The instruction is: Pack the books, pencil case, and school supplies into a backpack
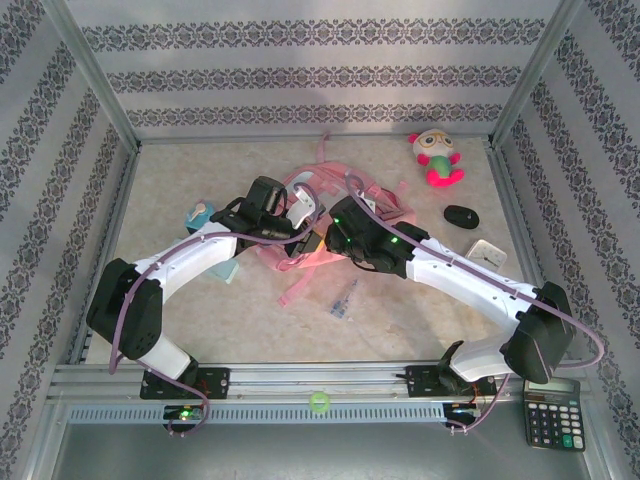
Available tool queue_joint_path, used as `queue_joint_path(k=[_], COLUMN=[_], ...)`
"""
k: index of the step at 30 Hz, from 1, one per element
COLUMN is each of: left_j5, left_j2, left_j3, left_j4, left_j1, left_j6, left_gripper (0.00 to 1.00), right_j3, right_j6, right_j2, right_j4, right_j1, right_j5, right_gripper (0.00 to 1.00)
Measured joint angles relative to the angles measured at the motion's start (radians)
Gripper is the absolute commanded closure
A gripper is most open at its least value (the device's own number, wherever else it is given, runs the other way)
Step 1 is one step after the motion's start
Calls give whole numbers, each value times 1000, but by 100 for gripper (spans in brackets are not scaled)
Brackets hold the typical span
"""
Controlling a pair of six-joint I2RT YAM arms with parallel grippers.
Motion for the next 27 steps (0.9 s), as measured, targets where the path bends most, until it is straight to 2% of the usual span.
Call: queue_joint_path(k=[5, 10, 18, 21, 22, 24, 27], left_j5=[1, 1, 1, 1, 1, 0, -3], left_j2=[0, 0, 0, 0, 0, 0, 0], left_j3=[0, 0, 0, 0, 0, 0, 0], left_j4=[2, 2, 2, 1, 1, 1, 0], left_j1=[-1, -5, -7, -7, -6, -6, -6], left_j6=[0, 0, 0, 0, 0, 0, 3], left_gripper=[100, 100, 100, 100, 100, 100, 100], right_j3=[20, 54, 55, 48, 44, 39, 38], right_j6=[-23, -34, -98, -127, -134, -145, -177], right_j2=[0, 0, 0, 0, -1, -1, -1], right_j4=[-43, -130, -125, -103, -100, -93, -89], right_j1=[0, 3, 6, -5, -19, -42, -58], right_j5=[16, 84, 77, 52, 40, 10, -28], right_gripper=[70, 77, 82, 69, 68, 70, 80])
